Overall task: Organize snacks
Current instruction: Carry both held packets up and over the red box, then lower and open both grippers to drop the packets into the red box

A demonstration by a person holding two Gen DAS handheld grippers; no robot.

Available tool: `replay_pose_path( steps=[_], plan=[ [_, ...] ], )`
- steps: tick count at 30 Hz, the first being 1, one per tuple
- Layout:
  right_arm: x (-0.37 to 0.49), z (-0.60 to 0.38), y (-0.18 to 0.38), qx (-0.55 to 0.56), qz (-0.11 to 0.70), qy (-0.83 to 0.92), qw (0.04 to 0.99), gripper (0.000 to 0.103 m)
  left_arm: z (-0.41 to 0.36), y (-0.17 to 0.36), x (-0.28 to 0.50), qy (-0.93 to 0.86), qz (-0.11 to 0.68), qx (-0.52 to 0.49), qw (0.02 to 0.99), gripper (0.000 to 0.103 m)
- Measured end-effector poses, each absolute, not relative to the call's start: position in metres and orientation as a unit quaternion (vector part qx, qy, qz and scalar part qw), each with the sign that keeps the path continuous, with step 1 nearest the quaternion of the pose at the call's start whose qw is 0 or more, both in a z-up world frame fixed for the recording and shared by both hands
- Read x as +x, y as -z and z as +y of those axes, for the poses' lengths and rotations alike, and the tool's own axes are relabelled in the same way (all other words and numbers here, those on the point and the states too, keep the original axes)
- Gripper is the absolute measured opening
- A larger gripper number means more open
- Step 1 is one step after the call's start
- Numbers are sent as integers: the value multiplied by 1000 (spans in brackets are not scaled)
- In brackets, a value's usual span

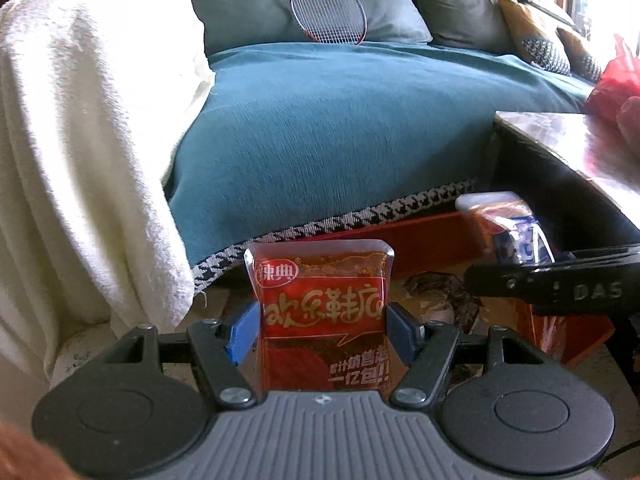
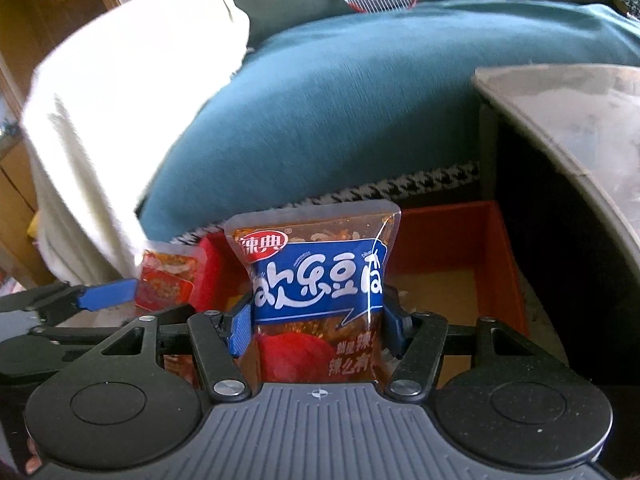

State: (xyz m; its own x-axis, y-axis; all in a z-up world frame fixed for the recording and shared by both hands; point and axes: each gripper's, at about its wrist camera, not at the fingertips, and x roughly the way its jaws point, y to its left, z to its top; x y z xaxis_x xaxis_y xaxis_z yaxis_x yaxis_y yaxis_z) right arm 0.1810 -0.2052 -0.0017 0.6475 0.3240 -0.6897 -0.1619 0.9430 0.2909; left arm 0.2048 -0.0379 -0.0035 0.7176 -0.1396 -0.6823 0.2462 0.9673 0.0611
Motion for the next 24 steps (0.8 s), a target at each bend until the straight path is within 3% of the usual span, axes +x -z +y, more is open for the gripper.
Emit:
replay_pose_path(
  steps=[13, 24],
  plan=[
    [225, -202, 43, 83, 445, -113, 885, 69, -48, 41, 235, 94, 400, 88, 907, 60],
    [228, -205, 47, 72, 460, -86, 881, 80, -50, 37, 231, 100, 404, 94, 904, 63]
  ],
)
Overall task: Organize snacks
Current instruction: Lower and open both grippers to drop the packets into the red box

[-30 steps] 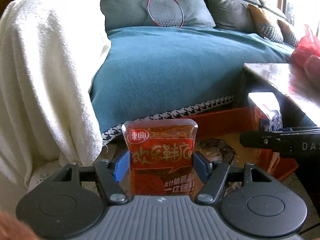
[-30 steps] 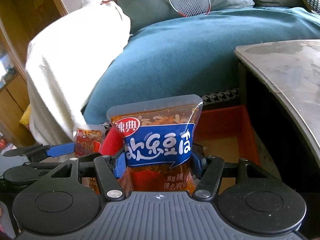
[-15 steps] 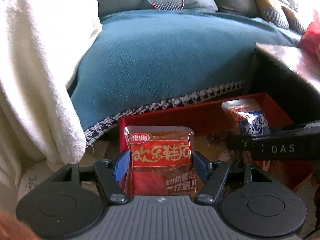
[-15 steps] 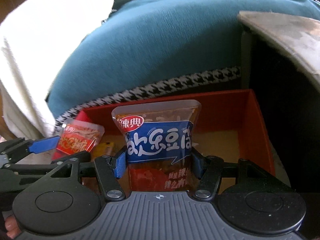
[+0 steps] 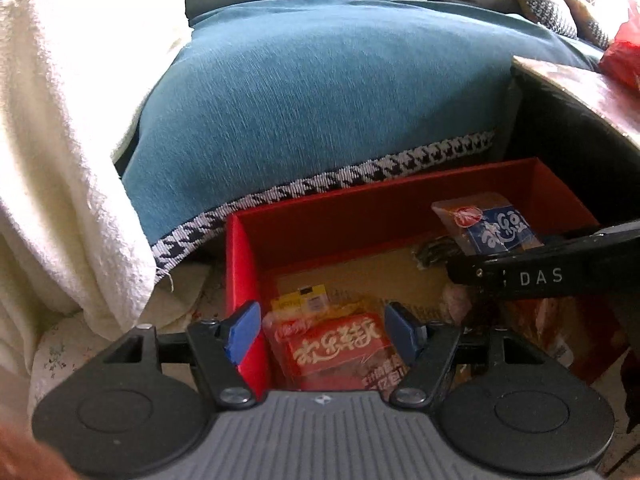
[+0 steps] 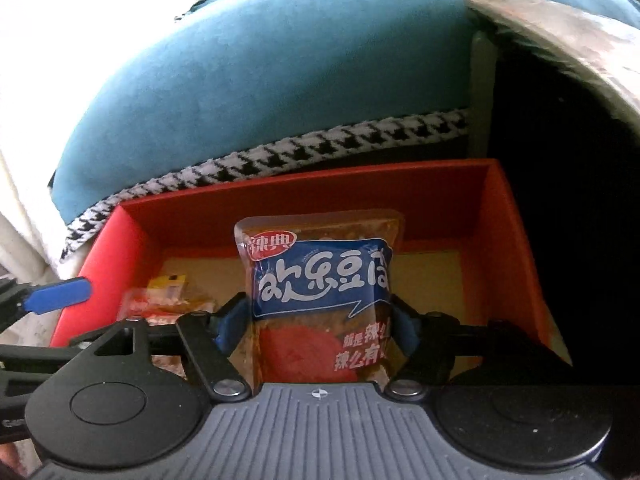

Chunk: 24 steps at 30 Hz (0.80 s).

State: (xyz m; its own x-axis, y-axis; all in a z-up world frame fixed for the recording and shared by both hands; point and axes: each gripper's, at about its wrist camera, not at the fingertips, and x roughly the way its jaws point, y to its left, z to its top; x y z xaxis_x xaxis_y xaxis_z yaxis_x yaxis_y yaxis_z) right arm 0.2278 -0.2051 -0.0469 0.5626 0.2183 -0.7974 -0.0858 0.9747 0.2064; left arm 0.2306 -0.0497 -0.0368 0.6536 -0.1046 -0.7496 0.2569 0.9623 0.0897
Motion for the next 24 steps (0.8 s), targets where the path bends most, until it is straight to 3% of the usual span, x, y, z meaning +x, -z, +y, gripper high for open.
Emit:
replay_pose_path(
  steps=[3, 24],
  plan=[
    [226, -203, 43, 53, 452, -77, 887, 82, -46, 29, 228, 103, 396, 88, 908, 68],
    [218, -206, 17, 61, 425, -85, 899, 86, -29, 13, 208, 115, 396, 68, 909, 69]
  ],
)
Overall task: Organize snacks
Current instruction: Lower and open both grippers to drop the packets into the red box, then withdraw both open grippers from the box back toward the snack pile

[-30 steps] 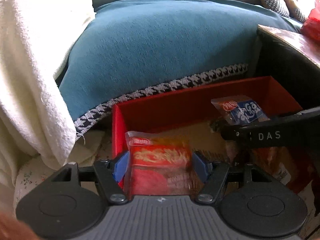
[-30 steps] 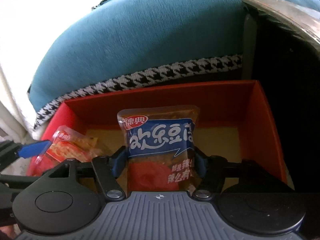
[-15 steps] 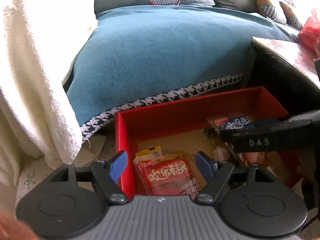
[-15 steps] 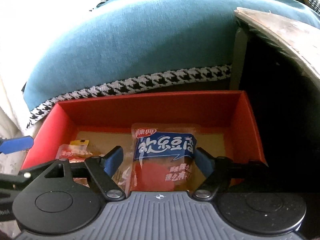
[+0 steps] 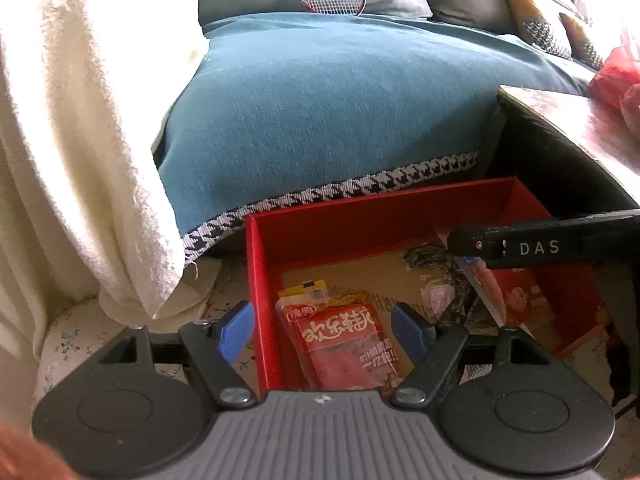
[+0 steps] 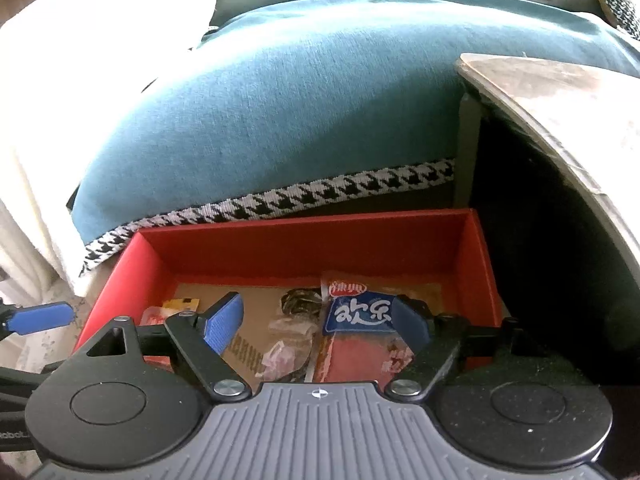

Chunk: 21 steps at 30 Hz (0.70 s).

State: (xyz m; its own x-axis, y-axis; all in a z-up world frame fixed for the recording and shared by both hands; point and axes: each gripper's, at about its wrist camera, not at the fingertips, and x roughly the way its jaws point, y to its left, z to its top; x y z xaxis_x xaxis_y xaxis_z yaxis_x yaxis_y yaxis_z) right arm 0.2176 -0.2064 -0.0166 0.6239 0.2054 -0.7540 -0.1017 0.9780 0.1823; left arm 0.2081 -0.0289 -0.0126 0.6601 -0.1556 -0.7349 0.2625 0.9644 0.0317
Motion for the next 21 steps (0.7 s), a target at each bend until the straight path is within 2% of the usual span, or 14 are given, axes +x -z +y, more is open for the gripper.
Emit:
replay_pose_path(
  steps=[21],
  plan=[
    [165, -185, -5, 59, 425, -107, 897, 87, -32, -5, 164, 111, 392, 108, 907, 78]
  ],
)
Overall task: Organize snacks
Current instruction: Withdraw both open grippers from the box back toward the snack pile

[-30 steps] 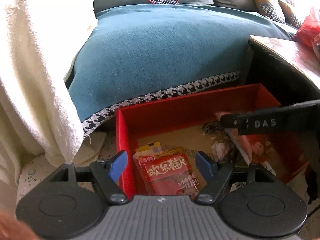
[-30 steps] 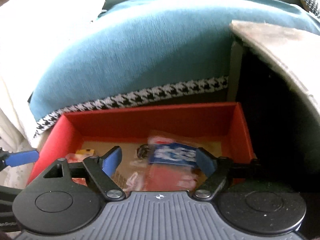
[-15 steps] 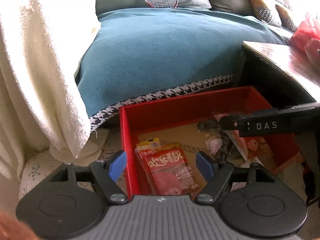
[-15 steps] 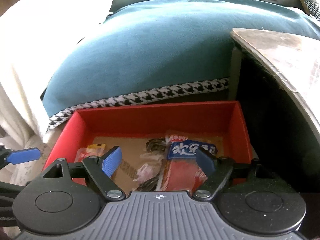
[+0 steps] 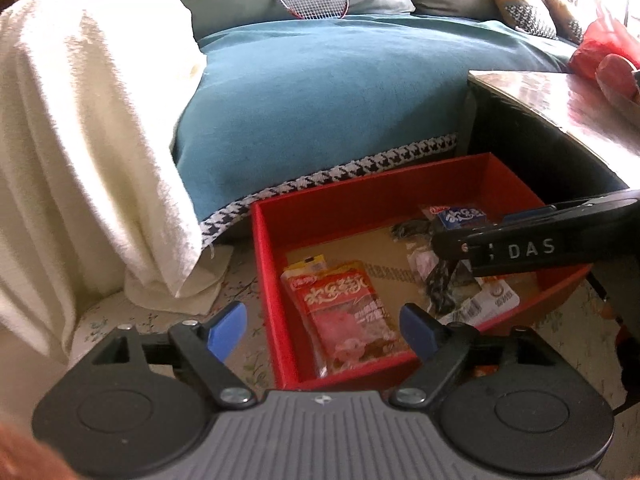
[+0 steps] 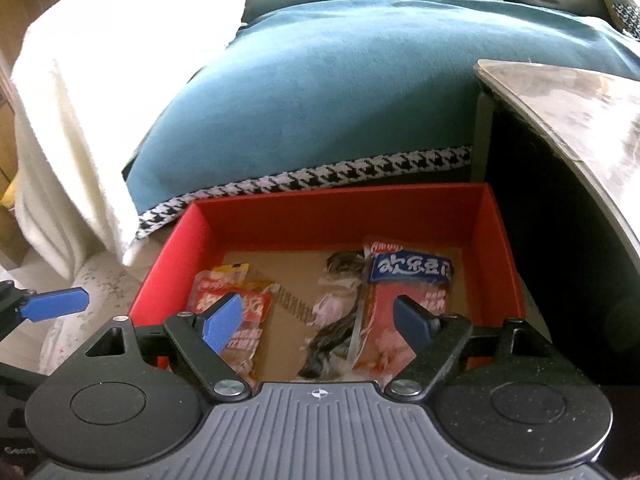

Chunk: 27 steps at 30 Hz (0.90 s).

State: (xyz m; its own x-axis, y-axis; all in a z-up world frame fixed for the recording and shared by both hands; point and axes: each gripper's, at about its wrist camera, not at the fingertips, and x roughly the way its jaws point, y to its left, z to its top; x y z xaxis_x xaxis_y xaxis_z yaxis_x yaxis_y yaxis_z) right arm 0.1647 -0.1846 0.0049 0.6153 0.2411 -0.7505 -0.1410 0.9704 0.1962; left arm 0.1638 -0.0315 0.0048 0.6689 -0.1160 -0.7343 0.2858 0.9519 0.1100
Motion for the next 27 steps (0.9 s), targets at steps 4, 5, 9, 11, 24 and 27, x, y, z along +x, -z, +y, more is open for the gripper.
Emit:
replay_pose_path(
  steps=[4, 5, 9, 11, 24, 27],
  plan=[
    [149, -184, -7, 66, 431, -105, 894, 89, -24, -7, 150, 103, 395, 115, 906, 79],
    [144, -183, -7, 65, 433, -105, 893, 90, -21, -7, 147, 101, 397, 116, 905, 79],
    [127, -171, -10, 60, 445, -115, 886, 91, -6, -7, 131, 95, 405, 113, 903, 80],
    [119, -163, -12, 53, 449, -120, 884, 92, 0, -7, 124, 92, 409, 108, 901, 81],
    [78, -137, -5, 37, 476, -131, 869, 95, 29, 16, 89, 59, 454, 106, 883, 82],
    [70, -136, -2, 36, 485, -129, 864, 96, 34, 24, 83, 53, 467, 109, 876, 82]
  ],
)
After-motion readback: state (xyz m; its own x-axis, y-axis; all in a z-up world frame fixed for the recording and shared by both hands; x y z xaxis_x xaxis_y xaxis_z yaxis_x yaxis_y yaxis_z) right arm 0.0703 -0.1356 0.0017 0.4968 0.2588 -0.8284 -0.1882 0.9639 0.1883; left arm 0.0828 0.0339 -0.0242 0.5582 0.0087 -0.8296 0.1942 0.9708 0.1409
